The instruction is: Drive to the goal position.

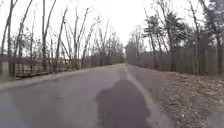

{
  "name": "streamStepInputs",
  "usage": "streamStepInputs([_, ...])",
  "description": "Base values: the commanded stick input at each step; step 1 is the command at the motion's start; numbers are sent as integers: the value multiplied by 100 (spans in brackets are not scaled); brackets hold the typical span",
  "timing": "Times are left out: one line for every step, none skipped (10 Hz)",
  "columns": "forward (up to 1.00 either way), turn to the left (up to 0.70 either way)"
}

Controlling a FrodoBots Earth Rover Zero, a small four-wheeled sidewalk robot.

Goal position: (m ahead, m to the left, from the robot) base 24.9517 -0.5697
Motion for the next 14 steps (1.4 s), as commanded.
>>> streamStepInputs([85,0])
streamStepInputs([85,0])
streamStepInputs([85,-34])
streamStepInputs([85,-34])
streamStepInputs([85,-34])
streamStepInputs([85,0])
streamStepInputs([85,0])
streamStepInputs([85,0])
streamStepInputs([85,0])
streamStepInputs([85,0])
streamStepInputs([85,0])
streamStepInputs([85,0])
streamStepInputs([85,0])
streamStepInputs([85,0])
